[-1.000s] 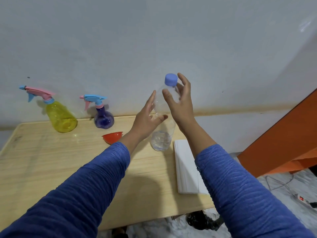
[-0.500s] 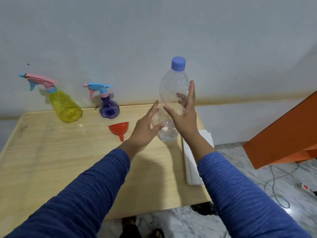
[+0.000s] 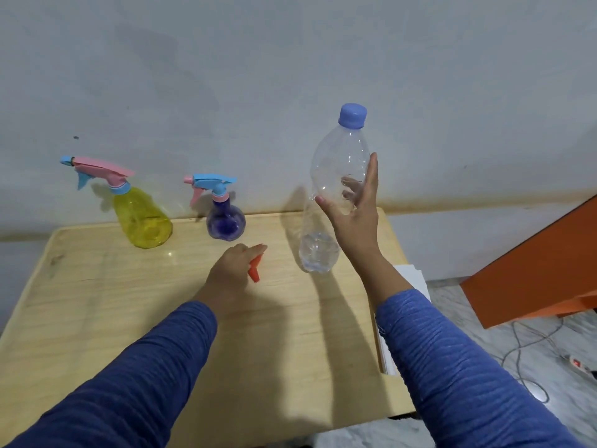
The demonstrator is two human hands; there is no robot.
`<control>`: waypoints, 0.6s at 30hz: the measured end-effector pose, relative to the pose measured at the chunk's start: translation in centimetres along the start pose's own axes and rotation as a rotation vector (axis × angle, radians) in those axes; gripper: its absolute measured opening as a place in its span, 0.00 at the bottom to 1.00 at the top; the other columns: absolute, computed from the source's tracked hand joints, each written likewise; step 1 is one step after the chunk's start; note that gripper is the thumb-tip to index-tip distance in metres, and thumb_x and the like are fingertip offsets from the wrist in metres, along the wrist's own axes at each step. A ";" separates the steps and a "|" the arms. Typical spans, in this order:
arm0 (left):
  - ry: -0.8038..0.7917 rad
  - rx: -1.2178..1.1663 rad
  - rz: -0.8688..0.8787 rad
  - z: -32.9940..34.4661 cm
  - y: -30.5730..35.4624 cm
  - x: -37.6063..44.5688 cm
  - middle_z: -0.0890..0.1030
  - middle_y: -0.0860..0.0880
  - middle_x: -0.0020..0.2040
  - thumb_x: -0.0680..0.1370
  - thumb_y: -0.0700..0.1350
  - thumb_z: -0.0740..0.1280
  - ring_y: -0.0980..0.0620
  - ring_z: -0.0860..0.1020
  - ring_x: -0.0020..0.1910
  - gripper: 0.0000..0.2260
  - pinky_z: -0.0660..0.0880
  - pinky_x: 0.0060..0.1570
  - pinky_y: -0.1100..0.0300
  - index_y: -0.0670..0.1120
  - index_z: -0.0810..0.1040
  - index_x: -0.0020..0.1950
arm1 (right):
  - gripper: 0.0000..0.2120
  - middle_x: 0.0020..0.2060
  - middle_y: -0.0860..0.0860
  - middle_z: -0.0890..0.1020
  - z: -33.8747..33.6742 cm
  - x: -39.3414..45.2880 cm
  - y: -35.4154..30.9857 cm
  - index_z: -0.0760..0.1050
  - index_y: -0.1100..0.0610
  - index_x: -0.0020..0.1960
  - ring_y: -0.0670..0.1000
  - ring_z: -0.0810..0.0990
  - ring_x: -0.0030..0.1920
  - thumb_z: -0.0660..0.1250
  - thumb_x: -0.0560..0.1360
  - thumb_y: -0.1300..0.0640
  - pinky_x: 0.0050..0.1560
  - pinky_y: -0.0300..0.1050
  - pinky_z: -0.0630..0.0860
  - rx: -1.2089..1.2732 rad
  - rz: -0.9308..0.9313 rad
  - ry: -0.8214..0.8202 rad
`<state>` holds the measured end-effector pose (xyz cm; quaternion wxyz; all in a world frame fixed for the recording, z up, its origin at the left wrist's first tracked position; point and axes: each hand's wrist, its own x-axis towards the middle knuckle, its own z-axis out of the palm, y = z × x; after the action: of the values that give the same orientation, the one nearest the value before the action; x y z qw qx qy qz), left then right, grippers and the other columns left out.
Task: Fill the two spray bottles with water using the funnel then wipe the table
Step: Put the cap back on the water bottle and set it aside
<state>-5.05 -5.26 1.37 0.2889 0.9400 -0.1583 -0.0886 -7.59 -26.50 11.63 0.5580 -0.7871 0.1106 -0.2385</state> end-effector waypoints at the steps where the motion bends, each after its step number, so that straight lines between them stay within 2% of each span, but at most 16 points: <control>1: 0.017 -0.056 0.013 -0.1 0.0 0.4 0.75 0.48 0.55 0.75 0.28 0.58 0.54 0.72 0.55 0.28 0.65 0.60 0.67 0.51 0.69 0.70 | 0.49 0.58 0.48 0.75 0.3 0.3 -0.1 0.44 0.41 0.75 0.49 0.74 0.60 0.76 0.68 0.53 0.58 0.37 0.67 -0.005 0.004 0.004; 3: 0.032 -0.142 0.005 -0.4 0.3 1.5 0.74 0.44 0.58 0.76 0.30 0.61 0.49 0.72 0.58 0.28 0.62 0.59 0.68 0.50 0.66 0.72 | 0.49 0.58 0.45 0.74 0.7 1.0 -0.1 0.44 0.40 0.75 0.49 0.74 0.60 0.76 0.68 0.53 0.60 0.40 0.68 -0.010 0.010 0.018; 6: 0.067 -0.393 -0.085 -0.1 0.7 3.5 0.72 0.44 0.66 0.74 0.36 0.66 0.44 0.72 0.63 0.32 0.67 0.65 0.53 0.57 0.61 0.74 | 0.49 0.56 0.33 0.72 1.3 2.1 0.1 0.46 0.41 0.75 0.48 0.74 0.60 0.76 0.67 0.54 0.62 0.42 0.70 0.003 0.002 0.058; 7: 0.082 -0.511 -0.119 0.3 0.6 4.3 0.71 0.46 0.68 0.72 0.40 0.68 0.44 0.73 0.63 0.35 0.69 0.65 0.47 0.62 0.60 0.73 | 0.49 0.55 0.33 0.71 1.5 2.5 0.3 0.47 0.41 0.75 0.47 0.74 0.60 0.77 0.67 0.54 0.62 0.42 0.70 0.009 0.003 0.070; 9: 0.121 -0.698 -0.166 2.1 -0.6 6.2 0.70 0.48 0.69 0.67 0.45 0.70 0.44 0.75 0.62 0.37 0.71 0.63 0.44 0.68 0.58 0.70 | 0.49 0.55 0.36 0.72 1.8 3.2 0.8 0.46 0.39 0.74 0.45 0.74 0.61 0.77 0.67 0.54 0.62 0.42 0.70 0.010 0.009 0.089; 11: 0.143 -0.800 -0.221 3.9 -1.2 7.9 0.71 0.48 0.68 0.66 0.45 0.70 0.44 0.75 0.61 0.37 0.71 0.63 0.43 0.65 0.60 0.70 | 0.49 0.55 0.39 0.73 2.2 3.9 1.4 0.46 0.37 0.73 0.44 0.75 0.60 0.77 0.67 0.54 0.61 0.42 0.70 -0.002 0.012 0.110; 15: 0.150 -0.840 -0.267 4.2 0.2 9.2 0.69 0.46 0.68 0.69 0.40 0.72 0.45 0.72 0.64 0.37 0.69 0.65 0.44 0.55 0.60 0.74 | 0.49 0.57 0.37 0.73 2.9 5.4 2.2 0.46 0.38 0.74 0.43 0.75 0.59 0.76 0.67 0.56 0.62 0.45 0.72 -0.022 0.009 0.136; 18: 0.146 -0.811 -0.295 4.5 0.4 10.3 0.68 0.47 0.69 0.72 0.38 0.70 0.46 0.71 0.65 0.35 0.68 0.65 0.51 0.53 0.59 0.74 | 0.49 0.60 0.47 0.75 3.4 6.2 2.5 0.47 0.37 0.73 0.47 0.76 0.60 0.77 0.66 0.56 0.64 0.52 0.72 -0.013 0.022 0.128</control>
<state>3.25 -11.53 -2.86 0.6292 0.7670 0.0462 -0.1170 -0.30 -27.36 9.99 0.5470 -0.7726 0.1564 -0.2817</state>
